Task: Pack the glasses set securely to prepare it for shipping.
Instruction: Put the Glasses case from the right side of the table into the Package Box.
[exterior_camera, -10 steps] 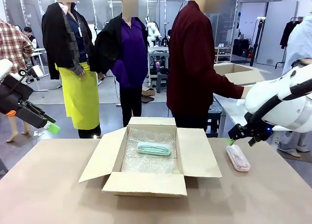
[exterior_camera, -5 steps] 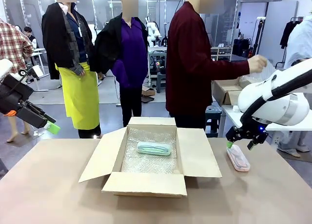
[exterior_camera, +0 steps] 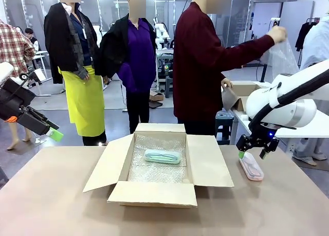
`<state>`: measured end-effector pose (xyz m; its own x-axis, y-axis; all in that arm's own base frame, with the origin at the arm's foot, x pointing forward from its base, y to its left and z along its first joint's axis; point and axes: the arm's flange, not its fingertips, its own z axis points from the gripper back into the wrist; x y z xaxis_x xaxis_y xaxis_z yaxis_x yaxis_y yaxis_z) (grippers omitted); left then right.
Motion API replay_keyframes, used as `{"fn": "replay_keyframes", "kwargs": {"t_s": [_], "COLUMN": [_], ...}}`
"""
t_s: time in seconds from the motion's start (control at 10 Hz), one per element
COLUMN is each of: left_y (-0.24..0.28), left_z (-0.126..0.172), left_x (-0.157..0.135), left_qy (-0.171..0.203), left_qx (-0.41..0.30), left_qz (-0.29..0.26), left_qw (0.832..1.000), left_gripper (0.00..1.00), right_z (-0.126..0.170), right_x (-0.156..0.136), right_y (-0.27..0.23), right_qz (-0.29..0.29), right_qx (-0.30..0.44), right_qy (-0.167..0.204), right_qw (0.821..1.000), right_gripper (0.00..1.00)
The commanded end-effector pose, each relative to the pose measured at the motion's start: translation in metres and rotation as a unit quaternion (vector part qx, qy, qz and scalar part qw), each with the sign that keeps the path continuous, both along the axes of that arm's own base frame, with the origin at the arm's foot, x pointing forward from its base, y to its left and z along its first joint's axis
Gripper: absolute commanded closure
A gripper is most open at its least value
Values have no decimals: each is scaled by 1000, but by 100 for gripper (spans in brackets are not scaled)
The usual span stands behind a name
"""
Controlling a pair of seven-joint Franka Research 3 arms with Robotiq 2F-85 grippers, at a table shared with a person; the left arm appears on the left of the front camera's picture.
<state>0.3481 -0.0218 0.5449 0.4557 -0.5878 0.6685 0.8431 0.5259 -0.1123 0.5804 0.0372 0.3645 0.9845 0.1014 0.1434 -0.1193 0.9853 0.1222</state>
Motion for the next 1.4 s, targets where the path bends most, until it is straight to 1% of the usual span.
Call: {"fn": "replay_keyframes", "kwargs": {"t_s": [0.0,0.3,0.5,0.7,0.8,1.2,1.3], "left_y": [2,2,2,2,2,2,2], "left_z": [0,0,0,0,0,0,0], "left_x": [-1,-1,-1,-1,-1,-1,-1], "left_qy": [-3,-3,-3,-3,-3,-3,-3], "left_qx": [-11,-11,-11,-11,-11,-11,-11], "left_qz": [-13,-13,-13,-13,-13,-13,-13], "left_qw": [1000,1000,1000,1000,1000,1000,1000], "left_gripper": [0,0,0,0,0,0,0], "right_z": [-9,-18,-31,-41,-45,-55,-56], "right_x": [15,23,29,33,35,38,38], "right_y": [4,4,6,6,6,3,4], "right_qz": [-10,-3,-3,-6,-8,-37,-37], "right_qx": [-20,-29,-37,-33,-34,-48,-49], "right_qy": [22,46,68,79,82,70,64], "right_qw": [1000,999,997,996,996,996,996], "right_gripper": [0,0,0,0,0,0,8]}}
